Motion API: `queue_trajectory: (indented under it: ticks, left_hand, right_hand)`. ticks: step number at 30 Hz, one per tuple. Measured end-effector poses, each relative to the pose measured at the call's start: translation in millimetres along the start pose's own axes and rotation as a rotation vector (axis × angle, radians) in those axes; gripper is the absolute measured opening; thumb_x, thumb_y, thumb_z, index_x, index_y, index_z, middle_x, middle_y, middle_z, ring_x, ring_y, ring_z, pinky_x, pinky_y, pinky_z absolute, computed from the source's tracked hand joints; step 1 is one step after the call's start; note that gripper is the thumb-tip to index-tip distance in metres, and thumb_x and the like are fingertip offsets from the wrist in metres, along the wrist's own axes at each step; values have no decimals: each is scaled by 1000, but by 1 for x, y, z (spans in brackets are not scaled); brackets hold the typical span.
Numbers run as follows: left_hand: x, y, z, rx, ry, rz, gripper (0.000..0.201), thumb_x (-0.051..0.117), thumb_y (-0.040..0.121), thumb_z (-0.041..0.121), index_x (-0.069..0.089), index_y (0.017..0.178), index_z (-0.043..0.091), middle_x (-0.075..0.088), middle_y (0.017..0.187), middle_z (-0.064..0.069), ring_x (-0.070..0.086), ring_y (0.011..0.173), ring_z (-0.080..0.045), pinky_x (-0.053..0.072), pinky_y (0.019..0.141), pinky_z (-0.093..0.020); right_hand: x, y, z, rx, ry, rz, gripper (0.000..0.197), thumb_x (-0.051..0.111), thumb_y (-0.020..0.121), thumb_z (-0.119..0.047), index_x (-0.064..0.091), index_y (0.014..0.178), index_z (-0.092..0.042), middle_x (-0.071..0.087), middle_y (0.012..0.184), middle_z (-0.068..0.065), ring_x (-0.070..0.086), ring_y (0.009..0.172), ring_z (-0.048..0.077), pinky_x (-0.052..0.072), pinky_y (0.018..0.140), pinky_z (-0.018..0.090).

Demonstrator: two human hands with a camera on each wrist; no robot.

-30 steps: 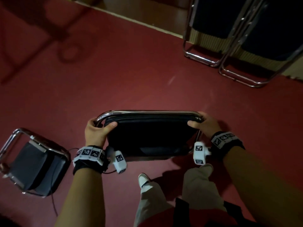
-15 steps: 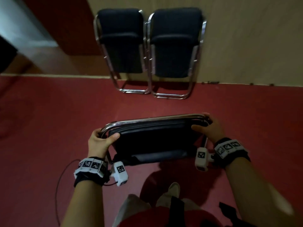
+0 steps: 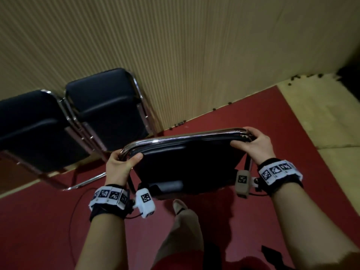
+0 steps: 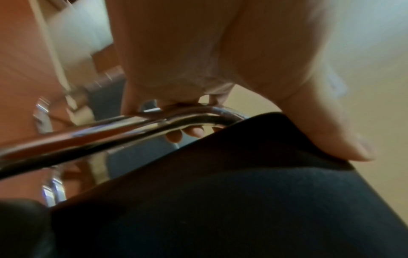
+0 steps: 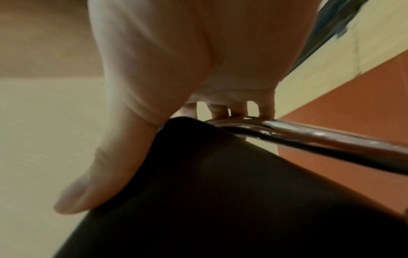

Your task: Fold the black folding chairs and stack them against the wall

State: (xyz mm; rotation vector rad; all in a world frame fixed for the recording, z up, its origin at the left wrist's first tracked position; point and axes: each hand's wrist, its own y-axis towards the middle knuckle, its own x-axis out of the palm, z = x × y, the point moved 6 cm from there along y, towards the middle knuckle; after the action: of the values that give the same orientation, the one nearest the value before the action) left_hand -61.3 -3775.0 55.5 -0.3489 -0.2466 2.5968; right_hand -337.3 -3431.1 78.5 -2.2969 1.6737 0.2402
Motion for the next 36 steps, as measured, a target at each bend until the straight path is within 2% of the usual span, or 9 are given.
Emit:
queue_trajectory:
  ticks: [5,10,15,18,23,25,27,31,36]
  left_hand:
    - [83,97,28,-29,17,-126,44,84,78,15,58,114,12,64,93,4,63,84,-11,47,70,-17]
    - [136,184,60,-60,41,-191,52,87,75,23,59,117,12,66,100,0,66,97,-22,53,93,-37]
    - [177,249,90,-47,45,-205,57,89,71,25,61,119,11,69,106,-5,68,98,-23,55,90,-37]
    - [197,280,101,-57,30,-190,58,90,70,25,61,118,10,70,105,-6,68,95,-24,56,85,-36]
    - [235,325,118,-78,14,-116,49,86,76,16,59,116,9,65,92,4,63,79,-6,49,58,-11]
    - [248,339,127,-86,0,-59,48,85,77,15,57,115,9,63,90,5,61,76,-4,46,51,-6]
    - [258,351,132,-101,0,-15,48,86,76,16,57,114,11,63,92,6,61,78,-4,46,52,-7]
    - [271,375,140,-121,4,81,50,88,73,17,58,113,13,65,98,4,63,84,-7,49,68,-16]
    - [274,409,133,-165,20,174,55,88,73,16,58,118,9,64,96,7,61,82,-1,48,64,-10]
  right_hand:
    - [-4,82,-10,47,10,114,48,88,66,-6,64,107,-12,64,87,-11,60,65,-14,43,61,1]
    - [0,162,-26,81,-21,181,58,92,62,-13,66,114,-8,69,98,-2,64,82,2,46,65,2]
    - [6,227,-46,93,1,223,55,90,64,-8,66,113,-5,67,93,-3,60,64,-18,44,61,1]
    - [14,271,-54,86,10,191,50,89,65,-6,66,110,-8,65,88,-9,59,62,-18,43,59,1]
    - [30,364,-61,69,-2,119,45,88,67,-6,63,103,-15,62,86,-14,58,63,-16,43,60,0]
    - [39,409,-64,71,-8,68,47,90,65,-11,65,105,-17,64,87,-13,60,66,-14,43,61,0]
    - [46,447,-65,63,-52,3,44,91,64,-16,69,102,-18,68,87,-12,61,64,-14,44,60,2]
    - [66,517,-74,60,-75,-121,43,90,65,-14,71,104,-13,71,88,-5,65,65,-8,46,56,6]
    - [106,581,-74,69,-188,-204,57,91,65,-21,68,116,-9,69,110,3,65,92,11,48,73,17]
